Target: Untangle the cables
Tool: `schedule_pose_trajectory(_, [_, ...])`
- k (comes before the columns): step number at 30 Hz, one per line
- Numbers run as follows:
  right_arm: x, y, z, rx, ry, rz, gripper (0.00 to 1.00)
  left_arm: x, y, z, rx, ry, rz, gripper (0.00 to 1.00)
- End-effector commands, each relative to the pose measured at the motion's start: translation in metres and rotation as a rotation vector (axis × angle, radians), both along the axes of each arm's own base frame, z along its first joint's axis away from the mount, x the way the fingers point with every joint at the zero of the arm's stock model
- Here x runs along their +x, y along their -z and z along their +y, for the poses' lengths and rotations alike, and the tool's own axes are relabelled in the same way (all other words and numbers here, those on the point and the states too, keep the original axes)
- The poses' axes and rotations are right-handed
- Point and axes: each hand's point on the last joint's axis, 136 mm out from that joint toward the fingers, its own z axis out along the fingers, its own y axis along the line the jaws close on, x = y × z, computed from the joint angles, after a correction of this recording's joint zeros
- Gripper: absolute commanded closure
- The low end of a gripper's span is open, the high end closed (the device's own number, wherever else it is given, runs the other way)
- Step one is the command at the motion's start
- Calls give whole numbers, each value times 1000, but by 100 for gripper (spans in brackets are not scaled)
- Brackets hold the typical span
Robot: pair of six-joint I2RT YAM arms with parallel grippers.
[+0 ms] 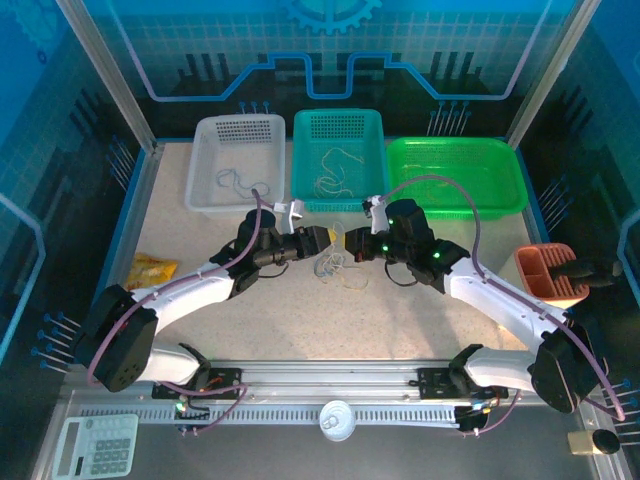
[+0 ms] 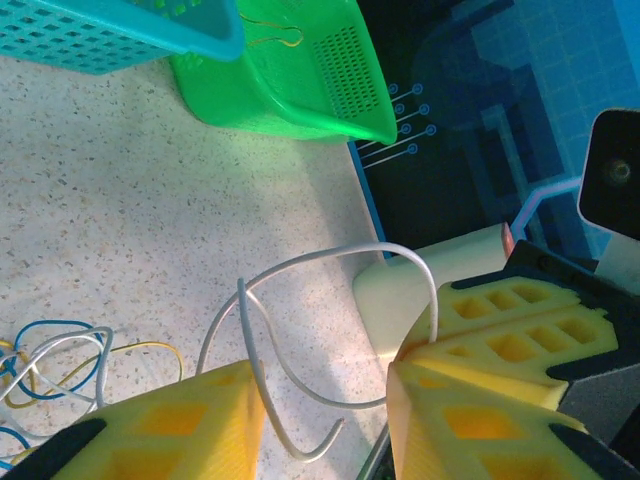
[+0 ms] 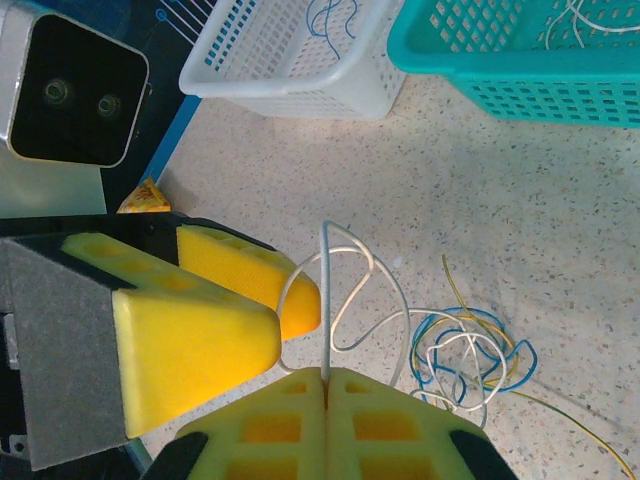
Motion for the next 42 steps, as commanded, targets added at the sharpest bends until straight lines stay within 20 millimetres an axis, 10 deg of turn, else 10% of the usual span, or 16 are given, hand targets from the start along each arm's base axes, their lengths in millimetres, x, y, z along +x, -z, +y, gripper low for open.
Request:
schedule_pose_trajectory(1, [-5,-9,5,25,-15,-14,100,2,-9,-5,-15,10,-28,69])
schedule_pose_trajectory(9, [-5,-5,3,5,-7,-17,100,0,-19,-6,-34,18,-42,100])
schedule_pose_trajectory(12, [-3,1,-3,-27,12,-23,97,-2,-35,-6,-51,23,-59,100])
schedule_pose_trajectory(17, [2,12,-16,-54,45,-22,53,-7,-66,-5,-81,34,-79,100])
schedule_pose_trajectory(21, [3,25,-24,-60,62,-14,37,-9,-84,-5,-105,42,-97,100])
schedule_pose_trajectory(42, [-2,71,7,-25,-51,-22,17,-18,-131,-5,-181,49,-146,100])
